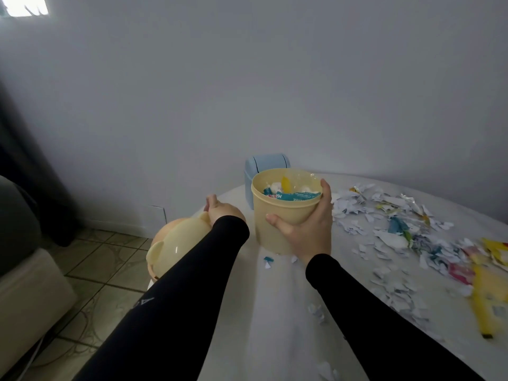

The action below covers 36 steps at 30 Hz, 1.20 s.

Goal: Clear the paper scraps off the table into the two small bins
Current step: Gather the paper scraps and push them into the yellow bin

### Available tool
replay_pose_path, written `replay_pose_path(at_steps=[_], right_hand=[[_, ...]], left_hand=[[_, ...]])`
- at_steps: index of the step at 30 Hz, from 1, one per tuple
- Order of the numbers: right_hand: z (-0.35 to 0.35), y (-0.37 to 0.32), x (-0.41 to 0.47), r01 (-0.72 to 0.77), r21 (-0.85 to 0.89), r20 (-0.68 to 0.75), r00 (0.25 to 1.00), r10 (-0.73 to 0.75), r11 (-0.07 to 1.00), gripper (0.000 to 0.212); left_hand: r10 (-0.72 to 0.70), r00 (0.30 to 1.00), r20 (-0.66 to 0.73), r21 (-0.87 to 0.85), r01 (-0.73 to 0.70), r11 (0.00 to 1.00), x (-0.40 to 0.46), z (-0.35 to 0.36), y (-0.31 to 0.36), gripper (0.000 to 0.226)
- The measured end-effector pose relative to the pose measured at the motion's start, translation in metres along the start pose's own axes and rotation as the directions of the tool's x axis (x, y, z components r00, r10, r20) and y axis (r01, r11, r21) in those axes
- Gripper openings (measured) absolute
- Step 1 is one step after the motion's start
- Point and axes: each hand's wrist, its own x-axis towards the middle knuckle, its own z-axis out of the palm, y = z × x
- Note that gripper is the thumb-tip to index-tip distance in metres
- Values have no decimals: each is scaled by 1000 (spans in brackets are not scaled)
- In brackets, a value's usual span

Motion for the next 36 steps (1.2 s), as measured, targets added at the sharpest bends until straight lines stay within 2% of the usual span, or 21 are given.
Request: replay_pose_path(at_steps=[6,9,12,16,21,26,28,31,34,36], right_hand=[[8,-1,-3,13,-36,-33,999,-14,999,120],[10,-2,-4,10,-52,-33,999,-12,999,121],[10,-1,-4,13,-61,-22,1000,-14,998,120],[8,-1,-4,22,-69,-16,1000,-23,997,119],[7,0,-4,24,-73,-23,999,-26,997,118],[4,2,-4,32,-96,-29,999,-35,995,118],[2,3,-4,33,-102,-26,999,-36,994,118],[1,2,-3,29,-94,-19,999,-31,995,118],[1,1,-4,25,-78,-14,1000,-27,997,119],[0,-1,-5,15,-62,1,1000,-15,998,119]], left_hand=[[-27,1000,13,-100,28,995,-1,-3,9,23],[-67,998,18,-186,69,980,-2,-3,12,37],[-92,992,81,-345,115,931,-1,-1,14,53],[-81,993,91,-437,113,892,-1,1,15,49],[-24,998,64,-625,59,779,-8,0,13,24],[39,999,9,-749,-20,663,-20,-2,13,25],[69,997,-29,-763,-67,643,-29,-1,16,27],[109,987,-117,-723,-160,672,-42,2,19,27],[126,981,-146,-711,-193,676,-52,-1,13,27],[90,978,-188,-754,-202,625,-56,-9,4,28]])
